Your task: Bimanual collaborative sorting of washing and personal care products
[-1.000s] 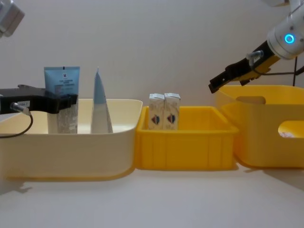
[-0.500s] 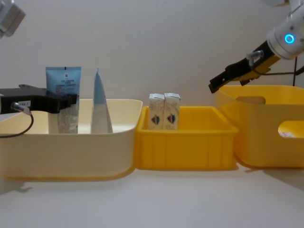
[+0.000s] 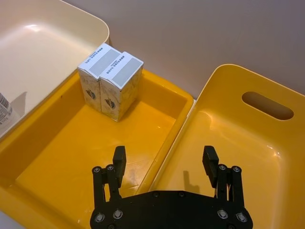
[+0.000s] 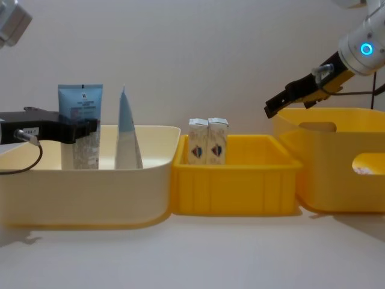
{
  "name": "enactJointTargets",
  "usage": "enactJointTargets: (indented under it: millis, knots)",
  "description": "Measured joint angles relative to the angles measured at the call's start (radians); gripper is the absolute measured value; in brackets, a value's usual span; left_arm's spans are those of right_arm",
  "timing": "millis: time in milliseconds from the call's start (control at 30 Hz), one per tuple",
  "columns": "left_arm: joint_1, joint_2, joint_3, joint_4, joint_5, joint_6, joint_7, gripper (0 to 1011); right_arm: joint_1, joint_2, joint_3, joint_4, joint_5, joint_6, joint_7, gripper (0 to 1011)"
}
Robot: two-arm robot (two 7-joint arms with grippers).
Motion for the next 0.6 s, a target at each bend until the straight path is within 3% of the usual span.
enactJointTargets:
  millis: [600]
  knots:
    - [0.0, 0.0, 0.0, 0.0, 0.0, 0.0, 0.0, 235, 0.0, 0.0, 0.0, 0.0, 0.0, 0.0, 0.0, 1001]
